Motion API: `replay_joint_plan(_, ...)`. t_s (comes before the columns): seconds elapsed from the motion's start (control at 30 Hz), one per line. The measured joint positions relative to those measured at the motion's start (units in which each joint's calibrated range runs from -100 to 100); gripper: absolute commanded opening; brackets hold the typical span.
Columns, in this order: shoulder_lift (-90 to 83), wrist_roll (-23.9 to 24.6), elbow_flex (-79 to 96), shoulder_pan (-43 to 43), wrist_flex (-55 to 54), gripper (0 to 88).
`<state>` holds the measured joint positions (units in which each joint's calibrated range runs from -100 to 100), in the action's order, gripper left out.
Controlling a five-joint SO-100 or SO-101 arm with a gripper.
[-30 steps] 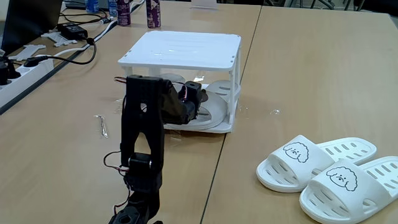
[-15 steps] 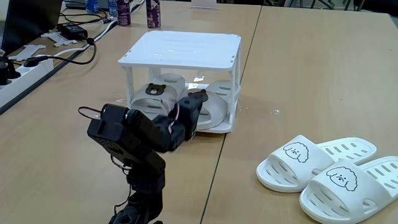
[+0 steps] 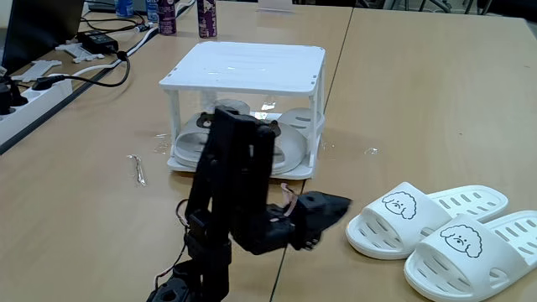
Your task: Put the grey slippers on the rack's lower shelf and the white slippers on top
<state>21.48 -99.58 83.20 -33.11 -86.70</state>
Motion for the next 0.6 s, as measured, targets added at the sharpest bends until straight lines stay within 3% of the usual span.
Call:
replay_joint_plan(0.1,4.21,0.00,-6.56,-1.27,0.00,24.5)
replay_joint_plan(0.17,6.52,0.00,-11.05,-1.87,0.00,28.9)
replay_joint_plan(0.43,16.91,0.00,-29.47,-1.57,0.94,29.7)
replay_joint_plan(0.6,20.78,0.00,-42.50,-1.57,8.41,29.7)
